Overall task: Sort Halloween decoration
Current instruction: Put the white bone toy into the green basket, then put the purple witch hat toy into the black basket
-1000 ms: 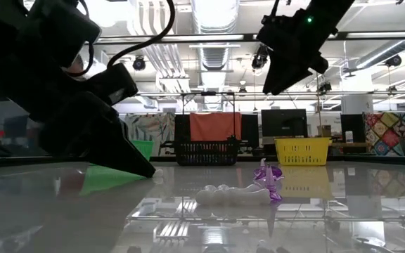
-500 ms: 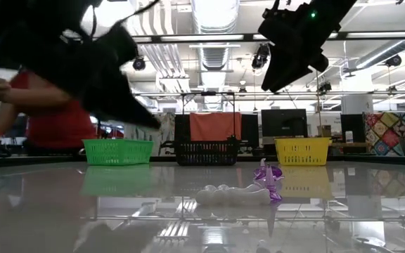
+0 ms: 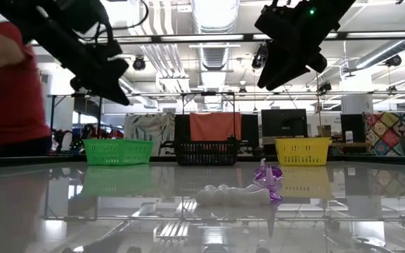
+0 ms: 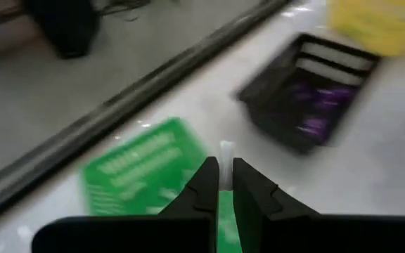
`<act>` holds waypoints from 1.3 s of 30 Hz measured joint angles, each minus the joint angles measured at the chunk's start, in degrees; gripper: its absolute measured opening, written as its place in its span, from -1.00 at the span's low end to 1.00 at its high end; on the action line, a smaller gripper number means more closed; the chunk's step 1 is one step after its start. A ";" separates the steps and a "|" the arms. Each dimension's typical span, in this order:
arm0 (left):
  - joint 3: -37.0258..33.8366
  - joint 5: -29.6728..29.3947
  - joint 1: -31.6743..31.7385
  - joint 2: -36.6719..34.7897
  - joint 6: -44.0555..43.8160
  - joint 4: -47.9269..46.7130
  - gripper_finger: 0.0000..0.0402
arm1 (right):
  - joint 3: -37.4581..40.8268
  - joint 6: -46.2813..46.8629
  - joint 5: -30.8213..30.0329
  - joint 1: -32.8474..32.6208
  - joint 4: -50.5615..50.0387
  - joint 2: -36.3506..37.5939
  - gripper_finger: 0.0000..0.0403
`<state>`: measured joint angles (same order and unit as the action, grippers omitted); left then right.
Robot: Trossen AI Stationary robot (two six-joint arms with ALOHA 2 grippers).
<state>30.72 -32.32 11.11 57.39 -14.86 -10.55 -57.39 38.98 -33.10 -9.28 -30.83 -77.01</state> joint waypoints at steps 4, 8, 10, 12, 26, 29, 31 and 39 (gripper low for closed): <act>0.00 4.55 10.03 0.55 2.87 -0.85 -1.00 | 0.00 0.36 0.36 0.00 -0.05 0.00 -0.32; 0.00 10.26 15.11 2.13 4.16 -0.72 -0.91 | 0.02 0.81 4.20 0.00 -0.15 0.00 -0.33; 0.00 10.61 15.26 2.59 5.03 -0.64 -0.82 | 0.02 0.83 6.39 0.01 -0.20 0.00 -0.34; 0.02 9.92 15.22 2.93 5.36 -0.59 -0.72 | 0.02 0.86 7.57 0.00 -0.21 0.00 -0.34; 0.40 18.51 10.38 2.45 2.07 2.24 -0.39 | 1.67 -8.53 13.22 -3.65 0.83 -0.49 -0.35; 0.39 19.28 5.47 2.44 1.69 5.52 -0.39 | 4.92 -12.40 13.97 -6.30 7.20 -0.79 -0.37; 0.39 19.39 2.20 2.44 1.71 8.26 -0.39 | 7.66 -13.29 14.10 -7.74 12.60 -0.81 -0.39; 0.39 19.36 -8.10 2.44 2.32 19.30 -0.39 | 20.00 -17.40 14.14 -10.51 38.40 -2.16 -0.49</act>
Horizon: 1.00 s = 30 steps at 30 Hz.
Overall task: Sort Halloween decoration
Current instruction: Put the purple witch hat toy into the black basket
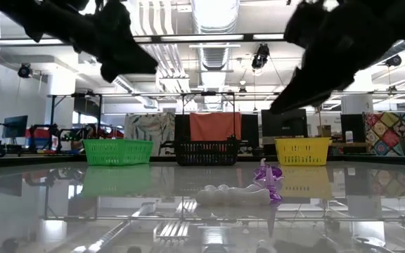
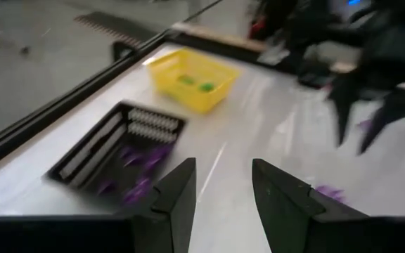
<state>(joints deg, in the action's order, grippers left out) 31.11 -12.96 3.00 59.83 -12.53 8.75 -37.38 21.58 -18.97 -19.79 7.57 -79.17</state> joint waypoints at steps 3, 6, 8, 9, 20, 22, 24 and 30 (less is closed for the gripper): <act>0.00 -0.01 -2.61 0.00 0.00 2.51 -0.39 | 4.23 -1.67 -0.01 0.04 10.35 -1.91 -0.53; 0.00 -0.06 -4.70 0.00 0.02 4.02 -0.39 | 6.95 -2.39 -0.69 0.03 17.76 -4.55 -0.57; 0.00 -0.10 -5.67 0.00 0.02 4.35 -0.39 | 8.04 -3.18 -0.54 -0.04 21.57 -6.61 -0.58; 0.00 -0.11 -6.04 0.00 0.02 4.34 -0.39 | 8.34 -3.59 -0.52 -0.04 23.54 -7.82 -0.58; 0.00 -3.66 -6.95 0.00 0.02 4.57 -0.39 | 6.58 -4.70 -3.23 -0.04 31.45 -20.42 -0.58; -0.02 -3.64 -6.95 0.00 0.02 4.57 -0.39 | 6.31 -4.70 -3.30 -0.06 31.81 -21.08 -0.61; -0.02 -3.77 -6.95 0.00 0.02 4.59 -0.39 | 6.20 -4.68 -3.13 -0.06 31.94 -21.04 -0.66; -0.04 -4.65 -6.95 0.00 0.02 4.53 -0.39 | 6.20 -4.70 -3.01 -0.06 31.98 -20.66 -0.92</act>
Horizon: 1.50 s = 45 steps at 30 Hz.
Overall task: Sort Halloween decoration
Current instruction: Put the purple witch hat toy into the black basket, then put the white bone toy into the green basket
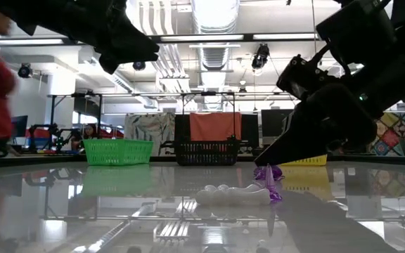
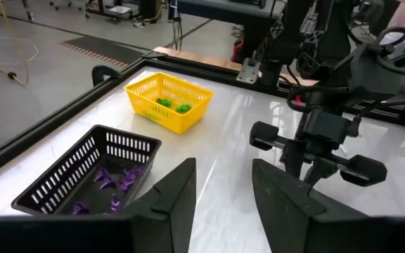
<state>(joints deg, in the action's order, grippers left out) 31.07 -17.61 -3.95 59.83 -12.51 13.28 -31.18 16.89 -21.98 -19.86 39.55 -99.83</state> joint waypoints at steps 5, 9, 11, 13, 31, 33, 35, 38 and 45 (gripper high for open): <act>-0.02 -0.02 0.00 0.31 0.00 0.03 -0.39 | 0.01 0.59 0.09 0.00 0.00 0.08 -0.95; -0.02 -0.01 0.00 1.44 -0.28 0.02 -0.39 | -0.13 0.99 -0.04 0.17 -0.07 1.51 -0.95; -0.02 0.00 0.00 2.05 -0.73 0.04 -0.39 | -0.59 0.51 -0.04 0.68 0.04 2.88 -0.95; -0.02 0.05 0.00 2.68 -1.49 0.01 -0.39 | -1.15 0.29 -0.31 1.64 0.02 4.42 -0.95; -0.02 0.26 -7.91 2.54 -8.76 -3.30 -0.39 | -19.08 -2.65 2.08 31.34 -13.96 4.08 -0.95; -0.04 0.24 -9.62 1.83 -11.22 -5.85 -0.39 | -20.05 -2.56 2.79 31.88 -13.85 3.31 -0.94; -0.04 0.18 -11.50 1.39 -13.41 -8.27 -0.39 | -20.36 -3.14 2.93 31.92 -14.29 3.21 -0.89; -0.03 0.33 -14.22 1.36 -16.07 -10.16 -0.39 | -20.77 -3.46 2.98 31.89 -14.08 3.30 -0.79; -0.04 2.18 -19.07 1.33 -21.27 -13.80 -0.39 | -20.94 -3.06 2.95 31.89 -14.43 3.50 -0.51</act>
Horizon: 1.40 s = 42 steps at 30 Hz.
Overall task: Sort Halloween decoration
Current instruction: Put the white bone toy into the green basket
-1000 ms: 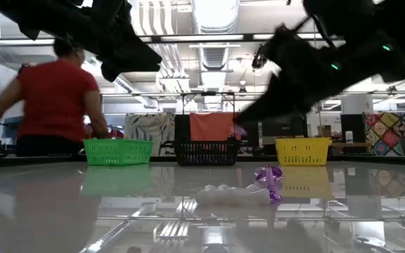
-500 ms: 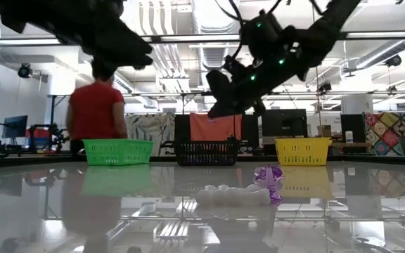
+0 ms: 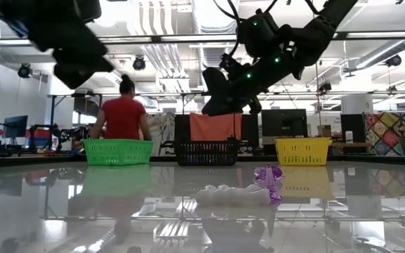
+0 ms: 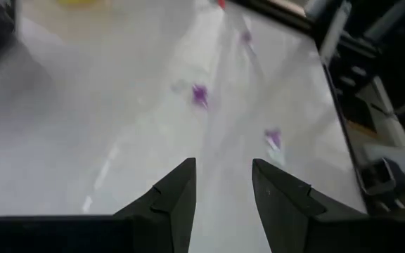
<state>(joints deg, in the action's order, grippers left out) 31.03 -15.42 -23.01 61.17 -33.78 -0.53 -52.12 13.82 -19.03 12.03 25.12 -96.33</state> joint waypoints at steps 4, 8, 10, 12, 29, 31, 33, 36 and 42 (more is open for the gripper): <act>0.02 7.15 -3.05 0.03 -1.84 -5.08 -0.39 | 0.00 0.00 0.02 -0.47 -0.06 0.53 -0.39; 0.02 16.00 -7.77 1.37 -3.03 -13.89 -0.35 | 0.00 -0.41 0.17 -1.50 0.00 0.65 -0.32; 0.02 16.55 -10.04 2.23 -4.96 -16.90 -0.29 | 0.00 -0.40 0.18 -1.97 -0.14 0.65 -0.29; 0.02 16.43 -11.53 3.02 -5.90 -17.75 -0.23 | 0.00 -0.42 0.13 -2.36 -0.08 0.65 -0.27; 3.89 16.91 -22.75 16.40 -14.77 -22.12 -0.26 | 0.00 -0.54 0.02 -4.04 0.88 0.65 -0.24; 4.87 18.18 -23.11 18.45 -14.77 -23.46 -0.30 | 0.00 -0.54 0.02 -4.04 0.79 0.65 -0.24; 5.79 19.04 -23.55 20.63 -14.79 -24.07 -0.34 | 0.00 -0.56 0.01 -4.17 0.79 0.65 -0.24; 7.11 18.95 -23.67 23.42 -14.78 -24.96 -0.38 | 0.00 -0.57 0.02 -4.28 0.80 0.65 -0.24; 9.75 16.11 -23.93 26.67 -13.84 -28.45 -0.51 | 0.00 -0.57 0.04 -4.40 0.73 0.65 -0.24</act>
<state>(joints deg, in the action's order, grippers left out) 40.78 0.69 -46.94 87.84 -47.63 -28.98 -52.12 13.26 -18.98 7.63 25.85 -95.68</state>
